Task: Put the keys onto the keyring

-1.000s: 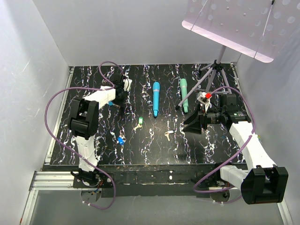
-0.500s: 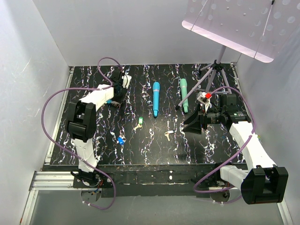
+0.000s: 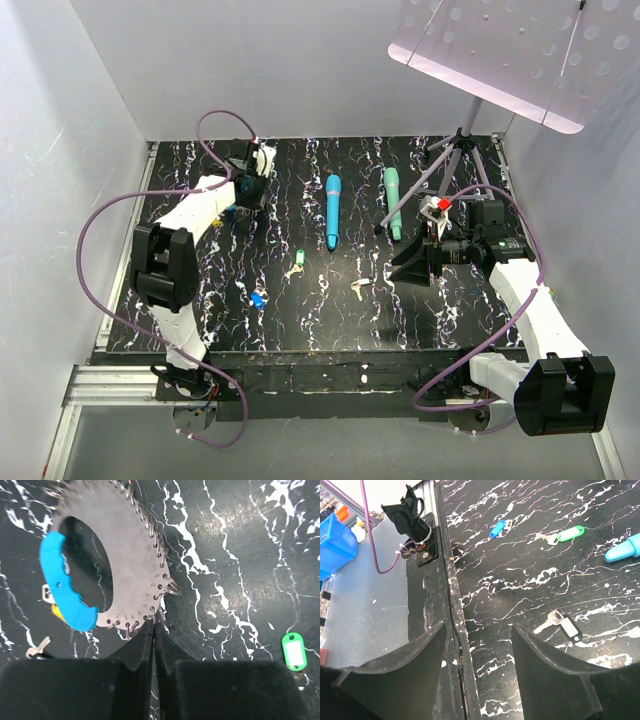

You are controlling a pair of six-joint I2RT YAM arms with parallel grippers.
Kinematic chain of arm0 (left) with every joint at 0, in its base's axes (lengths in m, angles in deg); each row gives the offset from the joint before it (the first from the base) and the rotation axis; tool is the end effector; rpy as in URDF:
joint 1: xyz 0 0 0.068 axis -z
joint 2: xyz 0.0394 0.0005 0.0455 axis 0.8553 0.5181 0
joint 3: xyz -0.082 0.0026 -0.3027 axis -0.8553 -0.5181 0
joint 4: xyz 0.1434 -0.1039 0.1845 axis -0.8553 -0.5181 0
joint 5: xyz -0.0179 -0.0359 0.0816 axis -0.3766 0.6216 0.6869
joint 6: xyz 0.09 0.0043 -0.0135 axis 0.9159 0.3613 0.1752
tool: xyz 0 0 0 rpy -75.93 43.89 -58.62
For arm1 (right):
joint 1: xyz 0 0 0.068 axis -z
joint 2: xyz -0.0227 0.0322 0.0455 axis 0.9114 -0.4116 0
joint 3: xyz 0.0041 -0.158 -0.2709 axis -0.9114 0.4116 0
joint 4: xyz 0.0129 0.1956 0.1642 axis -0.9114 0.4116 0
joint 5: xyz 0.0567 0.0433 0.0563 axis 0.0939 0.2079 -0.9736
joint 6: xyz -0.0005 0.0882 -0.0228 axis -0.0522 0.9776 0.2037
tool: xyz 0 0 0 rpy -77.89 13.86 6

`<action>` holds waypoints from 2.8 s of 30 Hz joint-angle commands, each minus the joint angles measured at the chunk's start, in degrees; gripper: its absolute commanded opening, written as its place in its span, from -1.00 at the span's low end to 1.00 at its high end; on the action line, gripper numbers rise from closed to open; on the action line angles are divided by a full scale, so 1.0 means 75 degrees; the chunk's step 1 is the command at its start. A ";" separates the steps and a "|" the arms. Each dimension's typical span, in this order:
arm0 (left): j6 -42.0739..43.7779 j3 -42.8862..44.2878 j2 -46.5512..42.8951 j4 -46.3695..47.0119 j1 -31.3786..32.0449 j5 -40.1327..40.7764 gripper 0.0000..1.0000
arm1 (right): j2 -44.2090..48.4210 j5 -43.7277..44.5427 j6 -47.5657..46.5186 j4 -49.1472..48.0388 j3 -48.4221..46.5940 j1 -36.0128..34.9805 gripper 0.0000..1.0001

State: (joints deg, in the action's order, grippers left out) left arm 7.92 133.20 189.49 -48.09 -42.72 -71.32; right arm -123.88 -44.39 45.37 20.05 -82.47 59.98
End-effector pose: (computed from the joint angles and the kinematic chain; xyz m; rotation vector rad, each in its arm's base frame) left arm 0.4255 -0.1155 0.2399 0.5166 2.5223 0.0566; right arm 0.1789 0.0956 0.3095 -1.0186 1.7412 1.2524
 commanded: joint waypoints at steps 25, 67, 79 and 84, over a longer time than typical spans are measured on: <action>-0.1419 -0.0301 -0.2937 -0.0443 -0.0795 -0.2013 -1.00 | -0.0118 -0.0172 -0.0291 0.0102 -0.0129 -0.0035 0.27; -0.1571 0.0108 -0.3711 -0.1790 -0.1030 -0.2845 -1.00 | -0.4723 0.1715 -0.2988 0.4206 -0.6808 -0.3433 0.22; -0.3398 -0.0955 -0.4120 -0.0550 -0.1581 -0.4544 -1.00 | -0.5075 0.3236 -0.1020 0.1933 -0.7745 -0.4452 0.23; -0.4043 -0.1531 -0.4448 0.0072 -0.1604 -0.4452 -1.00 | -0.5496 0.4068 -0.0901 0.1474 -0.8389 -0.4979 0.22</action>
State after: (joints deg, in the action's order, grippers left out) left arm -16.76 123.39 160.92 -53.49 -54.56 -102.49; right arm -162.59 -20.31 35.51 37.15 -140.83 25.25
